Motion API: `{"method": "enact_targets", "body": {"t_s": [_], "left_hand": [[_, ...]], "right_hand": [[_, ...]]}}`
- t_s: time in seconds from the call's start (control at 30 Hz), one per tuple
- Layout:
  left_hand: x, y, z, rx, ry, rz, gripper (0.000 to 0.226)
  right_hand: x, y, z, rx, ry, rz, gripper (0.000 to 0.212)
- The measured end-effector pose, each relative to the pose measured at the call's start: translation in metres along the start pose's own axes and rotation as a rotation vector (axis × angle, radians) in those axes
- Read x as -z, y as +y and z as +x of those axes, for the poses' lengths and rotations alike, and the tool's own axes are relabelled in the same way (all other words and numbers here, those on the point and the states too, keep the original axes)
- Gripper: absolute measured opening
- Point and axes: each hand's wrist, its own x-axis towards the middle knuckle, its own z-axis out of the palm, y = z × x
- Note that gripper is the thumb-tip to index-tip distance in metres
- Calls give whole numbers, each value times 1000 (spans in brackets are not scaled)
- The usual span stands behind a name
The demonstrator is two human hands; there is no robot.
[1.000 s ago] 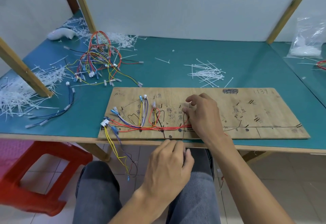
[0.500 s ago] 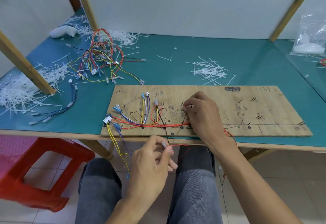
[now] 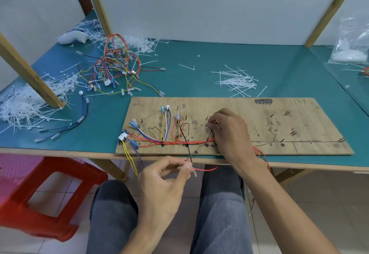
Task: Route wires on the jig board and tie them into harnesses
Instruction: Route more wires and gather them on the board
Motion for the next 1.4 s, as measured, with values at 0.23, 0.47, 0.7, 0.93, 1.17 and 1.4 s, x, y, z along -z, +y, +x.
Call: {"method": "enact_targets", "body": {"t_s": [0.23,0.47,0.7,0.93,1.17,1.4], "left_hand": [[12,-1,5,130,51,-68,23],[28,13,25,-61,45,394,21],[22,62,90,-152,-71,551,23],[-21,66,161,-167,-110,575,20],[-28,47,179,-31,-106,647,15],[-33,56,182,-95,-152,927,12]], "right_hand": [[-2,-5,-9,-16,74,-49,12],[-5,-3,-50,152,107,98,23],[-21,-2,-62,114,189,160,7],[-23,-4,-73,111,227,160,22],[-25,-48,-82,-71,153,-12,28],[-22,-56,-75,-102,152,32,10]]}}
